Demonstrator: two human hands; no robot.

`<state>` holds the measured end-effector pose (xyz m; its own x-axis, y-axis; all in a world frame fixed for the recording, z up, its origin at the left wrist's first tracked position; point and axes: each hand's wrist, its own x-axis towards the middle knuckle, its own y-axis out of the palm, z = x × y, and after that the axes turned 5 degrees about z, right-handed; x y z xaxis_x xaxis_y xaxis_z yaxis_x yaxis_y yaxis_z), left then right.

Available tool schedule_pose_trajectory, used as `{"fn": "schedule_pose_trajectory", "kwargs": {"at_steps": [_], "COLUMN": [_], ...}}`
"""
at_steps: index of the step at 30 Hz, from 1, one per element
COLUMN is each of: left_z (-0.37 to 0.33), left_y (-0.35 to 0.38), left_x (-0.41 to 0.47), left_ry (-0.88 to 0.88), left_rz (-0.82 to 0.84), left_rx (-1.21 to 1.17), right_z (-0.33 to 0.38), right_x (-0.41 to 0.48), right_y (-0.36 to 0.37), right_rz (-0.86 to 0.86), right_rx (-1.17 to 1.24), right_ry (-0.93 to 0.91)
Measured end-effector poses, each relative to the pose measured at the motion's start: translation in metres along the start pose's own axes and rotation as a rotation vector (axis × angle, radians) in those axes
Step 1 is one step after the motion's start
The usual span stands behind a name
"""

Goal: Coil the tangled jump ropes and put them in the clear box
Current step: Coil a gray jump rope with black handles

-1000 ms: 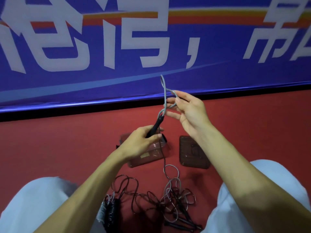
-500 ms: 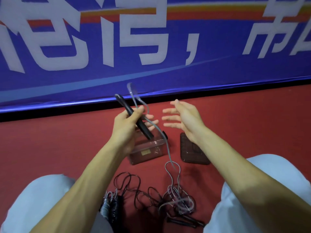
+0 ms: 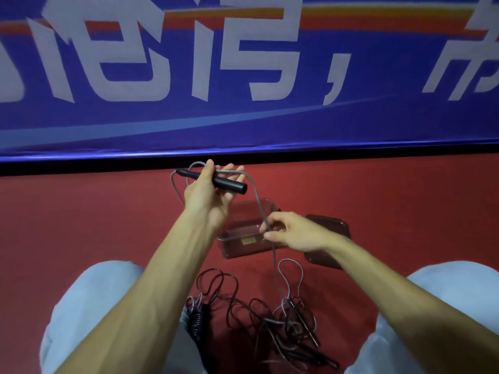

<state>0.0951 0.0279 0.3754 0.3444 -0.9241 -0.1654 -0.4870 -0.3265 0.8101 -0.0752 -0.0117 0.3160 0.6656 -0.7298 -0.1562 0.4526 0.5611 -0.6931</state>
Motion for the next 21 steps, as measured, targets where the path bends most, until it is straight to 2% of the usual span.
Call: {"fn": "schedule_pose_trajectory", "kwargs": {"at_steps": [2,4,6,8,14,17,21], "left_z": [0.000,0.000,0.000,0.001,0.020,0.033,0.047], "left_y": [0.000,-0.001,-0.002,-0.001,-0.002,-0.007,-0.009], "left_x": [0.001,0.002,0.004,0.003,-0.005,-0.007,-0.013], "left_ry": [0.020,0.045,0.079,0.116,0.099,0.060,-0.136], "left_rz": [-0.004,-0.014,0.007,0.063,0.205,0.344,0.513], "left_rx": [-0.021,-0.031,-0.022,0.087,0.770,1.127,1.177], "right_z": [-0.007,-0.008,-0.006,-0.001,0.027,0.035,0.036], "right_x": [0.002,0.002,0.003,0.001,-0.014,-0.022,-0.026], "right_y": [0.002,0.000,-0.004,-0.012,-0.039,-0.057,-0.068], "right_rz": [-0.039,-0.167,-0.311,-0.401,-0.527,-0.562,-0.588], "right_rx": [-0.152,-0.134,0.055,0.321,0.827,1.029,1.324], "right_ry": [0.021,0.066,0.096,0.086,-0.078,-0.114,-0.126]}}
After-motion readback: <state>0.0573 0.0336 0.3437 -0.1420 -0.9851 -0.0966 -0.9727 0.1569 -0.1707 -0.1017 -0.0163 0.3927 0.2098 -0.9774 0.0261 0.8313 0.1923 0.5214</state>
